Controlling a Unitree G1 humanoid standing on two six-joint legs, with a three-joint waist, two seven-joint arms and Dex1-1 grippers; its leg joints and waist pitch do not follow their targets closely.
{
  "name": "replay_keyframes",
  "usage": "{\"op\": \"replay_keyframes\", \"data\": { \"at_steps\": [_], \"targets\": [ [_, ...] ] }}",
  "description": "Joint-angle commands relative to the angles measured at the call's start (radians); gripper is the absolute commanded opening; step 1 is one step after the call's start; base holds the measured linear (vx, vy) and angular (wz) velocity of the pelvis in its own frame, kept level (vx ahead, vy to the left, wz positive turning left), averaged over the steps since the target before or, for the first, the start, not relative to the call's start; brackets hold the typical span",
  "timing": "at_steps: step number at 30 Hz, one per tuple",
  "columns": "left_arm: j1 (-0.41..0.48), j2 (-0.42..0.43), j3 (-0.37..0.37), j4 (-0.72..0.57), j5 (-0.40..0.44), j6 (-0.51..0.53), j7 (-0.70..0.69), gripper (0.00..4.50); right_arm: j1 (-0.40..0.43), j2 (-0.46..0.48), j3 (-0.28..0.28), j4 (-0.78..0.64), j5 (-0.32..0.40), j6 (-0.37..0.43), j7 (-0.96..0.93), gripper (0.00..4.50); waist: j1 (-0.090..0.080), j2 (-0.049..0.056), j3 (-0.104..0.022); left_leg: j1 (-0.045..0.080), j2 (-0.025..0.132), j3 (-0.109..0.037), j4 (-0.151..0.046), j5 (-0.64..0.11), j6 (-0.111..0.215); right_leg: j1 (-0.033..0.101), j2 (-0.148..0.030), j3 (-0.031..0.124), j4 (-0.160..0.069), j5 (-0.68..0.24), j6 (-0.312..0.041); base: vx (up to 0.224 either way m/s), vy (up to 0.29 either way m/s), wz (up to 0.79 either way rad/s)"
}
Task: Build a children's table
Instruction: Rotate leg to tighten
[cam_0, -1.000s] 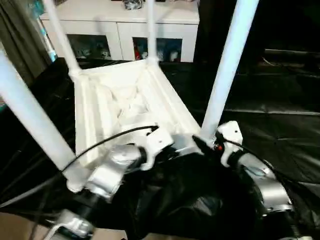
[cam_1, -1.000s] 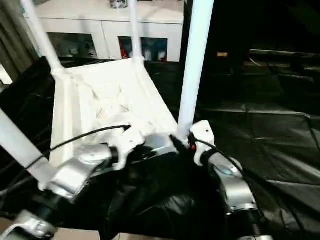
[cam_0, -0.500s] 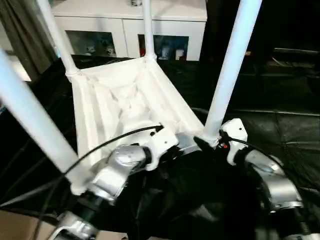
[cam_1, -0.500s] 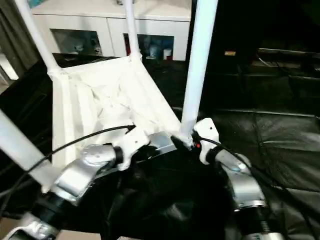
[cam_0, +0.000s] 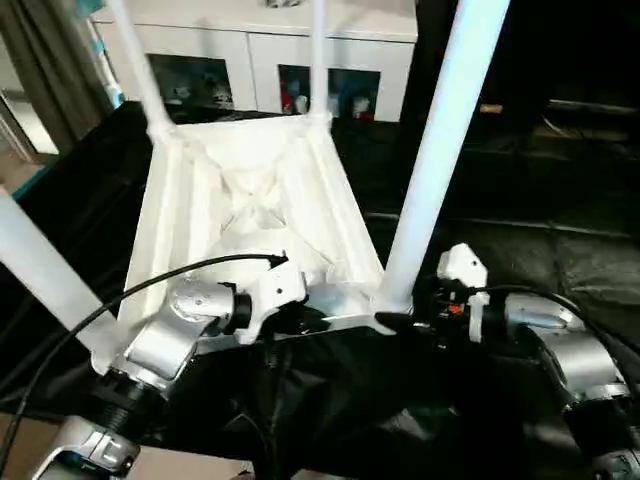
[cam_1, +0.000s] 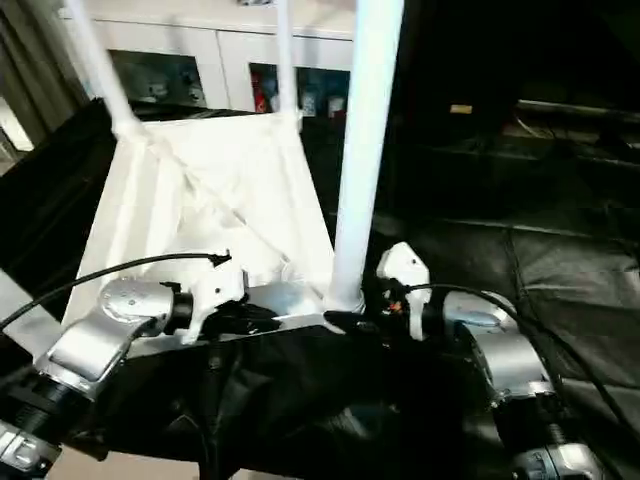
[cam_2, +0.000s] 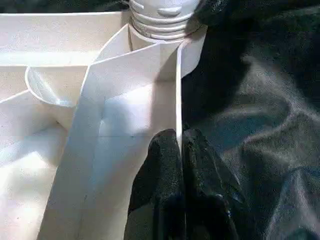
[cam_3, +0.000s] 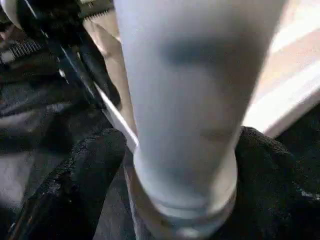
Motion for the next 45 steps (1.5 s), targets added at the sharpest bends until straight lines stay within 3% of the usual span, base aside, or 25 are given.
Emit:
{"op": "replay_keyframes", "data": {
  "at_steps": [1, 5, 7, 13, 16, 19, 20, 21, 23, 24, 25, 26, 29, 30, 32, 33, 39, 42, 45],
  "targets": [
    [-0.023, 0.014, -0.001, 0.024, 0.006, -0.01, -0.011, 0.0, -0.02, 0.006, 0.012, 0.021, 0.001, -0.015, 0.011, 3.66, 0.006, -0.015, -0.066, 0.007, 0.06, -0.017, -0.064, -0.024, 0.122, 0.053, -0.088, 0.047, -0.059, 0.023, -0.284, 0.0, 0.0, 0.0],
    [-0.032, 0.017, 0.005, 0.041, 0.002, -0.019, -0.017, 0.0, -0.037, 0.022, 0.01, 0.033, 0.015, -0.008, 0.021, 3.37, 0.006, -0.02, -0.068, 0.007, 0.058, -0.017, -0.064, -0.024, 0.106, 0.057, -0.089, 0.048, -0.057, 0.042, -0.285, 0.0, 0.0, 0.0],
    [-0.033, 0.018, 0.005, 0.044, -0.001, -0.02, -0.021, 0.0, -0.037, 0.021, 0.014, 0.033, 0.019, -0.002, 0.033, 3.03, 0.007, -0.021, -0.068, 0.005, 0.058, -0.017, -0.063, -0.019, 0.111, 0.059, -0.09, 0.049, -0.055, 0.057, -0.285, 0.0, 0.0, 0.0],
    [-0.025, 0.017, 0.004, 0.052, 0.005, -0.005, -0.017, 0.0, -0.012, 0.024, 0.031, 0.027, 0.014, -0.001, 0.048, 2.6, 0.01, -0.022, -0.07, 0.007, 0.058, -0.016, -0.06, -0.002, 0.117, 0.057, -0.088, 0.047, -0.052, 0.078, -0.288, 0.0, 0.0, 0.0],
    [-0.03, -0.005, 0.014, 0.08, 0.031, 0.014, 0.061, 0.0, 0.004, 0.066, 0.013, 0.046, 0.005, -0.008, -0.03, 2.28, 0.012, -0.02, -0.067, 0.007, 0.059, -0.017, -0.063, -0.014, 0.109, 0.055, -0.088, 0.048, -0.056, 0.06, -0.287, 0.0, 0.0, 0.0],
    [-0.037, -0.031, 0.024, 0.095, 0.043, 0.033, 0.121, 0.0, 0.01, 0.096, 0.002, 0.067, -0.013, -0.024, -0.101, 2.12, 0.009, -0.019, -0.058, 0.015, 0.06, -0.018, -0.074, -0.116, 0.06, 0.053, -0.091, 0.047, -0.077, -0.101, -0.267, 0.0, 0.0, 0.0],
    [-0.047, -0.067, 0.034, 0.11, 0.056, 0.054, 0.193, 0.0, 0.014, 0.133, -0.01, 0.093, -0.036, -0.039, -0.196, 2.07, 0.009, -0.016, -0.056, 0.016, 0.06, -0.018, -0.076, -0.144, 0.04, 0.053, -0.092, 0.049, -0.082, -0.165, -0.25, 0.0, 0.0, 0.0],
    [-0.054, -0.095, 0.041, 0.122, 0.064, 0.067, 0.245, 0.0, 0.014, 0.159, -0.022, 0.112, -0.046, -0.04, -0.259, 2.04, 0.006, -0.007, -0.05, 0.02, 0.06, -0.02, -0.081, -0.182, 0.015, 0.047, -0.092, 0.051, -0.088, -0.227, -0.239, 0.0, 0.0, 0.0],
    [-0.061, -0.124, 0.048, 0.133, 0.07, 0.084, 0.295, 0.0, 0.014, 0.183, -0.031, 0.127, -0.052, -0.038, -0.308, 2.01, 0.001, -0.013, -0.048, 0.025, 0.057, -0.024, -0.087, -0.236, -0.009, 0.049, -0.091, 0.05, -0.098, -0.318, -0.209, 0.0, 0.0, 0.0],
    [-0.072, -0.167, 0.058, 0.147, 0.077, 0.104, 0.363, 0.0, 0.011, 0.218, -0.042, 0.143, -0.062, -0.031, -0.381, 2.0, 0.0, -0.005, -0.049, 0.025, 0.058, -0.025, -0.088, -0.242, -0.018, 0.047, -0.093, 0.053, -0.099, -0.333, -0.199, 0.0, 0.0, 0.0],
    [-0.072, -0.167, 0.058, 0.147, 0.077, 0.104, 0.363, 0.0, 0.011, 0.218, -0.042, 0.143, -0.062, -0.031, -0.381, 2.0, -0.003, -0.007, -0.049, 0.027, 0.058, -0.025, -0.089, -0.248, -0.02, 0.045, -0.092, 0.053, -0.103, -0.336, -0.197, 0.0, 0.0, 0.0],
    [-0.09, -0.245, 0.066, 0.168, 0.085, 0.129, 0.46, 0.0, 0.004, 0.28, -0.042, 0.152, -0.087, -0.015, -0.487, 2.0, -0.004, -0.012, -0.048, 0.027, 0.057, -0.026, -0.09, -0.253, -0.022, 0.045, -0.089, 0.052, -0.104, -0.345, -0.188, 0.0, 0.0, 0.0],
    [-0.104, -0.307, 0.051, 0.174, 0.089, 0.126, 0.488, 0.0, 0.001, 0.328, -0.01, 0.137, -0.099, -0.021, -0.498, 2.0, -0.001, -0.014, -0.053, 0.024, 0.054, -0.026, -0.088, -0.223, -0.008, 0.046, -0.09, 0.054, -0.105, -0.319, -0.177, 0.0, 0.0, 0.0],
    [-0.107, -0.317, 0.044, 0.173, 0.089, 0.123, 0.479, 0.0, -0.002, 0.334, 0.004, 0.135, -0.107, -0.038, -0.487, 2.0, -0.001, -0.003, -0.054, 0.021, 0.053, -0.024, -0.086, -0.216, -0.002, 0.047, -0.09, 0.054, -0.106, -0.292, -0.18, 0.0, 0.0, 0.0],
    [-0.108, -0.316, 0.033, 0.169, 0.089, 0.114, 0.45, 0.0, -0.006, 0.337, 0.01, 0.139, -0.102, -0.053, -0.465, 2.0, 0.002, -0.006, -0.057, 0.016, 0.052, -0.024, -0.085, -0.191, 0.016, 0.051, -0.09, 0.054, -0.101, -0.252, -0.182, 0.0, 0.0, 0.0],
    [-0.108, -0.312, 0.029, 0.166, 0.089, 0.109, 0.435, 0.0, -0.009, 0.338, 0.01, 0.141, -0.096, -0.057, -0.455, 2.34, 0.002, -0.004, -0.059, 0.015, 0.052, -0.024, -0.084, -0.182, 0.023, 0.051, -0.09, 0.053, -0.1, -0.239, -0.185, 0.0, 0.0, 0.0],
    [-0.084, -0.222, 0.011, 0.126, 0.066, 0.097, 0.272, 0.0, -0.025, 0.26, 0.005, 0.123, -0.059, -0.043, -0.309, 3.05, 0.004, -0.002, -0.064, 0.009, 0.053, -0.024, -0.082, -0.129, 0.052, 0.057, -0.089, 0.049, -0.091, -0.142, -0.208, 0.0, 0.0, 0.0],
    [-0.054, -0.148, -0.016, 0.081, 0.04, 0.068, 0.119, 0.0, -0.029, 0.199, -0.001, 0.122, -0.041, -0.031, -0.212, 3.05, 0.002, -0.001, -0.072, 0.002, 0.054, -0.023, -0.074, -0.065, 0.088, 0.063, -0.088, 0.047, -0.076, -0.02, -0.235, 0.0, 0.0, 0.0],
    [-0.041, -0.083, -0.025, 0.055, 0.017, 0.089, 0.016, 0.0, -0.033, 0.138, -0.002, 0.121, -0.023, -0.034, -0.11, 3.05, 0.0, 0.002, -0.07, 0.006, 0.055, -0.021, -0.074, -0.073, 0.096, 0.059, -0.088, 0.045, -0.075, -0.002, -0.256, 0.0, 0.0, 0.0]
  ]
}}
